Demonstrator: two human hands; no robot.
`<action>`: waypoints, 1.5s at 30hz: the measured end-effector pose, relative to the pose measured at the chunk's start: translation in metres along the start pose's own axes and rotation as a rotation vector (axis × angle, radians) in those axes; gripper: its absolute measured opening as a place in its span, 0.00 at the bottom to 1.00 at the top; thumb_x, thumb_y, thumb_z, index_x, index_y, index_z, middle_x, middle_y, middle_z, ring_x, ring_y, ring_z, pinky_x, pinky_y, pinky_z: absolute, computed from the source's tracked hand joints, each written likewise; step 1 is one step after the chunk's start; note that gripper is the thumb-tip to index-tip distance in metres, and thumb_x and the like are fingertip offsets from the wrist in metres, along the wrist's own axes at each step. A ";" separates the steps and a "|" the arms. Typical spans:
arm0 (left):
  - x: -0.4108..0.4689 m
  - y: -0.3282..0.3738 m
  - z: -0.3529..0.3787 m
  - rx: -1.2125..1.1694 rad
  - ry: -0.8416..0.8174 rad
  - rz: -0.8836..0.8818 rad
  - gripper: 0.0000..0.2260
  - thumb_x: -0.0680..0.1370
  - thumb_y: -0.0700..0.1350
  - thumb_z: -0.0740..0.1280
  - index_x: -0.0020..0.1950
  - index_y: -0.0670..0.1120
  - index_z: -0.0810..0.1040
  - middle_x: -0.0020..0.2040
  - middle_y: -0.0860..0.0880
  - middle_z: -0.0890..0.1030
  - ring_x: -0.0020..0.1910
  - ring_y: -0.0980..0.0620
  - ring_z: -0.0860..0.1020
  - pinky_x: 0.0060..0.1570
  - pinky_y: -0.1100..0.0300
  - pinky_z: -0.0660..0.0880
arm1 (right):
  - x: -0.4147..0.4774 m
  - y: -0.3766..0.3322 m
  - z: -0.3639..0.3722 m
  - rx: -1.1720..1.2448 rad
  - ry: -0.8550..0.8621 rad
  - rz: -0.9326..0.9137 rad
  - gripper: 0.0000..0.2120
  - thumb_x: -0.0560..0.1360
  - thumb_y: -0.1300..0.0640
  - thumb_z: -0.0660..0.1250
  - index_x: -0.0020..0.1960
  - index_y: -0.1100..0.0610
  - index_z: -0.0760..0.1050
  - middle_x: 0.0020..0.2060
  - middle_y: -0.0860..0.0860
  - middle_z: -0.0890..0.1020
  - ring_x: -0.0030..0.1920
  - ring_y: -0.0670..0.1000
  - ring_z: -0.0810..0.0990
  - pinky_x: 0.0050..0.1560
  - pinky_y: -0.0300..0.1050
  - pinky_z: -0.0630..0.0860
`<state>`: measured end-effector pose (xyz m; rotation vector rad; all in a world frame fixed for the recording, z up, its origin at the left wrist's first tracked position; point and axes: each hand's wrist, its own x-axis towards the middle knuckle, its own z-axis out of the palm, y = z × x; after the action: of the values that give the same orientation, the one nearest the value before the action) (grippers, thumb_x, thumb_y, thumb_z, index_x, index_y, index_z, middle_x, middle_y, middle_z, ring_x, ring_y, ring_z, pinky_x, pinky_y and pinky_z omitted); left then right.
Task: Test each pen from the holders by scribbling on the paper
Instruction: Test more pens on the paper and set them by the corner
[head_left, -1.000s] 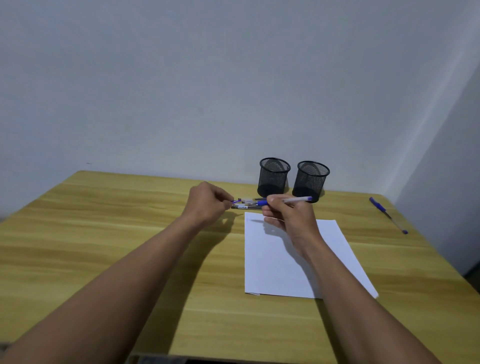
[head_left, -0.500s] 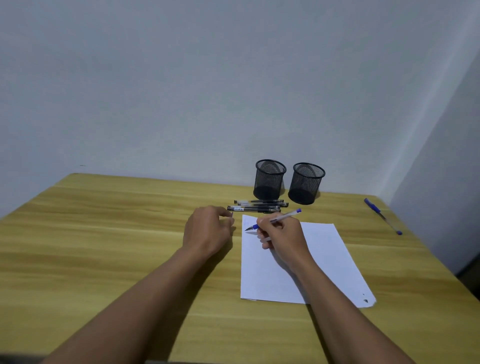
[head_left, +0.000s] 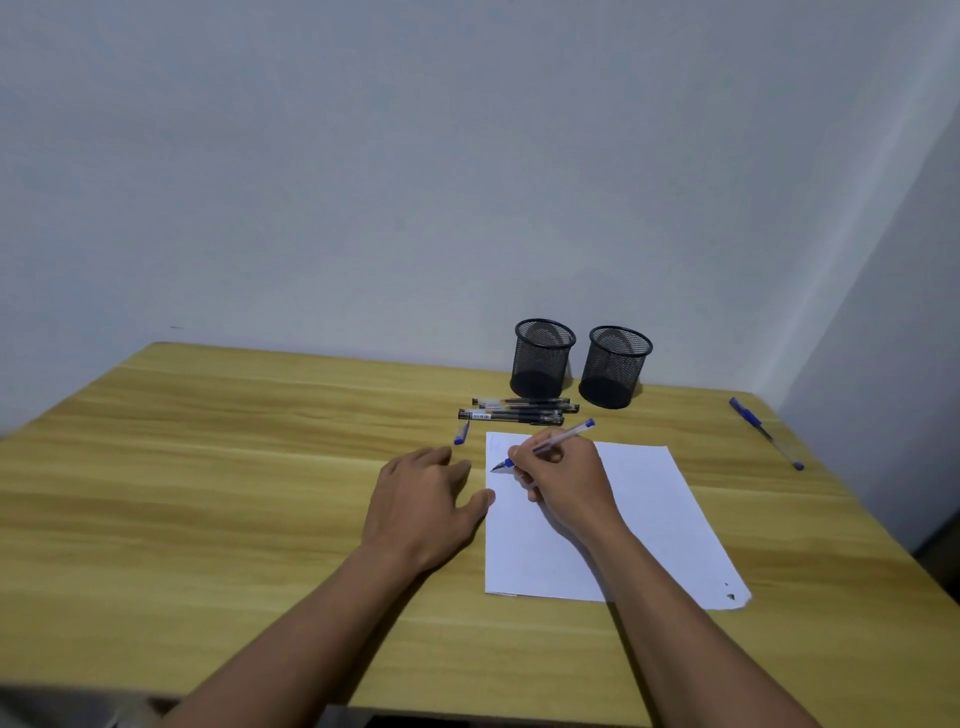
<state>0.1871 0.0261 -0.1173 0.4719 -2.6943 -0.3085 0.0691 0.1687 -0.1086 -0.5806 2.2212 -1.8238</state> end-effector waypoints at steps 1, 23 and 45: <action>0.001 -0.001 0.001 0.007 0.001 0.005 0.25 0.73 0.66 0.60 0.48 0.44 0.79 0.53 0.44 0.82 0.57 0.44 0.77 0.53 0.51 0.72 | 0.000 0.000 0.001 -0.011 0.002 0.001 0.05 0.76 0.59 0.72 0.42 0.59 0.82 0.31 0.56 0.83 0.33 0.52 0.80 0.33 0.45 0.76; 0.000 -0.001 0.002 0.020 -0.038 -0.008 0.28 0.73 0.69 0.57 0.61 0.54 0.81 0.70 0.51 0.76 0.72 0.51 0.70 0.68 0.51 0.68 | 0.000 0.003 0.001 -0.108 0.089 0.017 0.05 0.77 0.58 0.71 0.43 0.57 0.82 0.32 0.55 0.84 0.32 0.51 0.81 0.35 0.43 0.79; -0.002 0.002 -0.001 -0.023 -0.023 -0.034 0.25 0.74 0.67 0.61 0.64 0.56 0.80 0.72 0.52 0.74 0.73 0.52 0.68 0.70 0.53 0.65 | 0.000 -0.003 -0.001 0.009 0.166 0.091 0.05 0.77 0.60 0.70 0.43 0.59 0.82 0.33 0.57 0.83 0.32 0.53 0.81 0.35 0.44 0.79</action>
<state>0.1883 0.0284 -0.1169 0.5105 -2.7048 -0.3557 0.0687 0.1692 -0.1050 -0.3314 2.3012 -1.8972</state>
